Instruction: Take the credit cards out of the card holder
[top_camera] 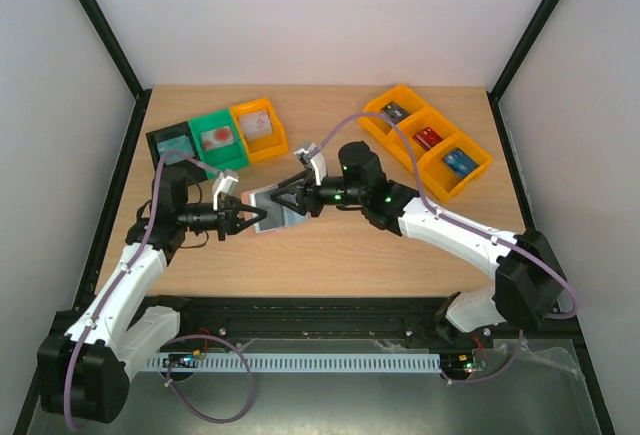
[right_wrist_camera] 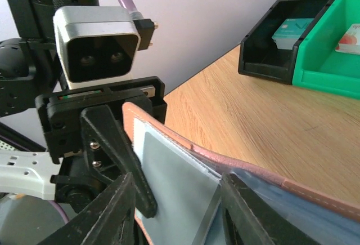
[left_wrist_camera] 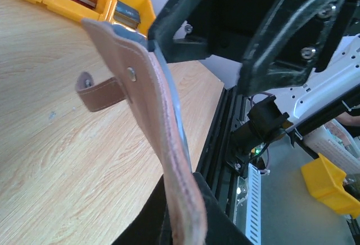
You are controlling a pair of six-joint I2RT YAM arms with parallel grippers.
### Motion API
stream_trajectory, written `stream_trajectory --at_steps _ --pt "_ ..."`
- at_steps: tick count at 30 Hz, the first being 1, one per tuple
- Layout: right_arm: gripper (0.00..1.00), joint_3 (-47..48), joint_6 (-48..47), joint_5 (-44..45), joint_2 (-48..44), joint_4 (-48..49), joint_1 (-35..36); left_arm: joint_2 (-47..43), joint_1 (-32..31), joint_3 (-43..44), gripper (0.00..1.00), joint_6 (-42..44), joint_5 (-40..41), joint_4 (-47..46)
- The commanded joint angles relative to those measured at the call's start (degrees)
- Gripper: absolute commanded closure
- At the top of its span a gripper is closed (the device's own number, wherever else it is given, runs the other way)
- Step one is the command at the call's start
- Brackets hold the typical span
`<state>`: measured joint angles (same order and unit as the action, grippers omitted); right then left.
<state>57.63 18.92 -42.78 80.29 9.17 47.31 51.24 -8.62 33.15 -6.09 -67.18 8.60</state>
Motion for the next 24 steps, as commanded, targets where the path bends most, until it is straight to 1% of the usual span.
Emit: stream_trajectory --at_steps 1,6,9,14,16,19,21,24 --pt "0.60 0.8 0.6 -1.5 2.1 2.3 0.0 0.1 -0.3 0.3 0.98 2.6 -4.6 -0.4" --pt "0.64 0.3 1.8 -3.2 3.0 3.1 0.1 0.0 -0.3 0.3 0.98 3.3 -5.0 -0.2" --pt "0.66 0.4 2.2 -3.3 3.6 3.2 0.6 0.1 0.0 0.3 0.98 1.8 -4.9 -1.2" --pt "0.66 0.0 -1.1 3.6 1.5 -2.3 0.6 -0.1 1.3 -0.3 0.98 -2.5 -3.5 -4.3" --pt "0.66 -0.5 -1.6 1.4 0.7 -3.1 0.6 0.1 1.5 -0.6 0.98 -3.3 -3.5 -5.2" --pt "0.67 -1.8 -0.1 -4.2 0.4 -2.4 0.6 0.6 1.5 -0.7 0.98 -3.7 -3.5 -5.7" --pt "0.67 -2.8 0.5 -4.9 0.1 -2.0 0.5 0.8 1.5 -0.7 0.98 -3.5 -3.4 -5.8" --pt "0.71 -4.3 2.6 -6.7 -0.2 1.5 0.5 0.9 1.5 -0.9 0.98 -3.1 -3.6 -5.6"
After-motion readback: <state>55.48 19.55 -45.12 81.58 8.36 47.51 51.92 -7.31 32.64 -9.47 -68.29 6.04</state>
